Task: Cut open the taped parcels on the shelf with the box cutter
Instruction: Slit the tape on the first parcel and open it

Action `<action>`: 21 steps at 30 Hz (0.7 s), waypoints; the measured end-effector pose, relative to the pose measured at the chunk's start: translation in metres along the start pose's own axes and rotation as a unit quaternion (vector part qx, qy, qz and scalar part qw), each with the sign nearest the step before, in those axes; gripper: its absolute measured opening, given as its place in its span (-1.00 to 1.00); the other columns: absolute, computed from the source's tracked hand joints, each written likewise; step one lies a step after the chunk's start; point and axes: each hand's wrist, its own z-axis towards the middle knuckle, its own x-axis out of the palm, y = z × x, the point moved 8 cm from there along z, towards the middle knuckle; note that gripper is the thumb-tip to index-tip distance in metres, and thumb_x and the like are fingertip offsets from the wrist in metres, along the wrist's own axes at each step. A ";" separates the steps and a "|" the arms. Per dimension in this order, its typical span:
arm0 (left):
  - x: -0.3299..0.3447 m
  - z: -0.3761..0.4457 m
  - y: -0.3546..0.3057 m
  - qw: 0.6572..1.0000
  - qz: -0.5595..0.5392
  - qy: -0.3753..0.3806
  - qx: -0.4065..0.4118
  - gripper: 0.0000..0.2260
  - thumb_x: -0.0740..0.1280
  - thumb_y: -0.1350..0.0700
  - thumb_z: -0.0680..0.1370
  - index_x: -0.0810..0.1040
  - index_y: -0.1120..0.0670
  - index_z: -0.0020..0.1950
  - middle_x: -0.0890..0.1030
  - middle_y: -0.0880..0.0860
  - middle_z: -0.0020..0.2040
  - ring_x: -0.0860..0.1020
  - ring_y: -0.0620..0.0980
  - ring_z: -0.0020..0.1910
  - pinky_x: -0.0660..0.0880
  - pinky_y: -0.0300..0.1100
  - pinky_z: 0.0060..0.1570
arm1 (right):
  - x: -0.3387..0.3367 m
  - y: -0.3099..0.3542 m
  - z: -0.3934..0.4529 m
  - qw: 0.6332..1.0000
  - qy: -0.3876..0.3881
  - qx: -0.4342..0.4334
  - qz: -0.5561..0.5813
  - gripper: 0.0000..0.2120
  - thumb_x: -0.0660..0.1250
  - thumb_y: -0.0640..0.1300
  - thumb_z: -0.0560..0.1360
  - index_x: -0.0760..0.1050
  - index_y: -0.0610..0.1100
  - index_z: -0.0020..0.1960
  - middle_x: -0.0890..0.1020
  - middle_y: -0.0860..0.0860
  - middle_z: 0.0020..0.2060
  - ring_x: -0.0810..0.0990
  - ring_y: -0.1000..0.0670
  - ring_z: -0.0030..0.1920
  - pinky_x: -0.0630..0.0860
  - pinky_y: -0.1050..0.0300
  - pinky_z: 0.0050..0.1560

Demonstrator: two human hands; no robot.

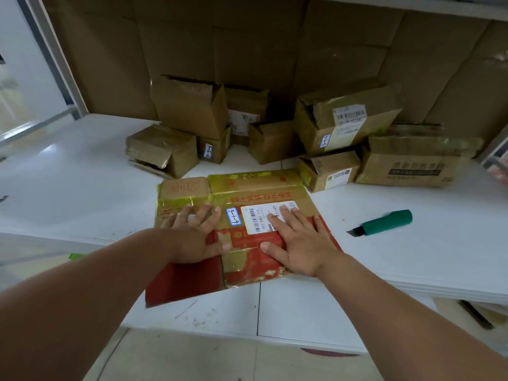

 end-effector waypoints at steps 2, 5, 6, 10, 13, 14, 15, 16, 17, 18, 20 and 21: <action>-0.005 -0.005 0.014 0.999 -0.007 -0.050 -0.006 -0.17 -0.07 -0.52 0.43 -0.27 -0.18 0.56 -0.22 -0.15 0.59 -0.18 -0.02 0.57 -0.14 0.11 0.47 | -0.003 -0.002 0.001 1.000 -0.003 0.011 0.020 -0.11 -0.23 0.59 0.31 -0.16 0.26 0.56 -0.17 0.17 0.59 -0.27 0.10 0.56 -0.31 -0.17 0.51; -0.001 -0.014 0.028 0.995 -0.014 -0.096 -0.014 -0.17 -0.16 -0.52 0.38 -0.23 -0.19 0.57 -0.22 -0.14 0.59 -0.20 -0.09 0.56 -0.17 0.13 0.49 | -0.005 -0.001 0.000 0.999 -0.023 0.030 0.020 -0.16 -0.27 0.58 0.33 -0.13 0.29 0.55 -0.14 0.19 0.59 -0.26 0.12 0.55 -0.31 -0.21 0.50; 0.001 -0.014 0.029 0.996 -0.024 -0.090 -0.009 -0.19 -0.14 -0.51 0.40 -0.22 -0.20 0.57 -0.23 -0.14 0.59 -0.22 -0.09 0.56 -0.19 0.15 0.49 | -0.004 0.000 0.000 0.999 -0.028 0.037 0.013 -0.16 -0.30 0.57 0.33 -0.15 0.30 0.55 -0.15 0.19 0.58 -0.27 0.12 0.55 -0.32 -0.23 0.49; 0.001 -0.012 0.025 0.997 -0.012 -0.076 -0.003 -0.23 -0.11 -0.48 0.46 -0.24 -0.19 0.57 -0.25 -0.12 0.59 -0.24 -0.07 0.56 -0.30 0.17 0.46 | -0.002 0.001 -0.001 0.998 -0.022 0.058 -0.015 -0.18 -0.36 0.57 0.32 -0.22 0.32 0.54 -0.21 0.17 0.58 -0.31 0.03 0.56 -0.34 -0.28 0.47; -0.004 -0.012 0.016 0.996 0.008 -0.082 -0.016 -0.30 -0.09 -0.40 0.53 -0.22 -0.15 0.58 -0.26 -0.08 0.59 -0.27 -0.05 0.56 -0.36 0.16 0.43 | -0.005 0.005 0.003 0.997 -0.008 0.083 -0.007 -0.26 -0.24 0.50 0.44 -0.14 0.28 0.56 -0.15 0.11 0.60 -0.23 -0.03 0.58 -0.30 -0.26 0.49; -0.005 -0.012 0.007 0.996 0.002 -0.089 -0.007 -0.34 -0.07 -0.33 0.56 -0.21 -0.15 0.58 -0.27 -0.07 0.59 -0.29 -0.04 0.55 -0.35 0.17 0.45 | -0.009 0.011 0.005 0.996 -0.022 0.087 -0.004 -0.30 -0.18 0.45 0.48 -0.06 0.24 0.56 -0.06 0.06 0.60 -0.15 -0.06 0.58 -0.27 -0.25 0.49; -0.006 -0.014 -0.004 0.995 -0.011 -0.102 0.009 -0.39 -0.05 -0.24 0.59 -0.19 -0.14 0.59 -0.28 -0.08 0.59 -0.29 -0.03 0.55 -0.32 0.19 0.47 | -0.014 0.020 0.006 0.996 -0.050 0.080 -0.008 -0.35 -0.13 0.38 0.51 0.03 0.20 0.55 0.05 0.00 0.58 -0.04 -0.08 0.57 -0.23 -0.24 0.49; -0.006 -0.015 -0.015 0.993 -0.024 -0.116 0.027 -0.42 -0.06 -0.18 0.61 -0.16 -0.13 0.60 -0.28 -0.08 0.59 -0.30 -0.03 0.55 -0.28 0.20 0.48 | -0.019 0.034 0.006 0.995 -0.081 0.053 -0.014 -0.40 -0.10 0.31 0.53 0.10 0.16 0.53 0.13 -0.03 0.55 0.04 -0.07 0.55 -0.22 -0.23 0.49; -0.005 -0.016 -0.023 0.990 -0.032 -0.128 0.040 -0.43 -0.07 -0.16 0.62 -0.13 -0.11 0.60 -0.29 -0.09 0.59 -0.30 -0.02 0.55 -0.26 0.21 0.48 | -0.018 0.051 0.005 0.995 -0.102 0.009 -0.016 -0.45 -0.09 0.23 0.56 0.11 0.14 0.53 0.14 -0.02 0.55 0.04 -0.05 0.55 -0.23 -0.21 0.49; -0.005 -0.017 -0.028 0.990 -0.034 -0.132 0.045 -0.44 -0.08 -0.18 0.62 -0.10 -0.08 0.60 -0.28 -0.10 0.59 -0.28 -0.01 0.56 -0.26 0.22 0.48 | -0.014 0.067 0.003 0.994 -0.104 -0.039 -0.008 -0.48 -0.10 0.18 0.60 0.07 0.14 0.55 0.09 0.02 0.57 -0.01 -0.02 0.56 -0.25 -0.18 0.50; -0.008 -0.013 -0.028 0.991 -0.033 -0.126 0.035 -0.40 -0.10 -0.27 0.61 -0.02 -0.05 0.60 -0.16 -0.10 0.61 -0.17 -0.01 0.57 -0.17 0.22 0.47 | -0.006 0.082 0.000 0.992 -0.081 -0.097 0.007 -0.50 -0.10 0.13 0.64 0.00 0.16 0.57 0.00 0.11 0.59 -0.08 0.02 0.57 -0.21 -0.13 0.52; -0.014 -0.010 -0.026 0.991 -0.025 -0.128 0.029 -0.41 -0.08 -0.28 0.60 0.06 -0.05 0.58 -0.05 -0.08 0.61 -0.06 0.02 0.57 -0.05 0.23 0.46 | -0.007 0.081 0.003 0.991 -0.073 -0.109 0.007 -0.51 -0.07 0.14 0.64 0.04 0.15 0.57 0.06 0.11 0.59 -0.02 0.00 0.57 -0.12 -0.13 0.53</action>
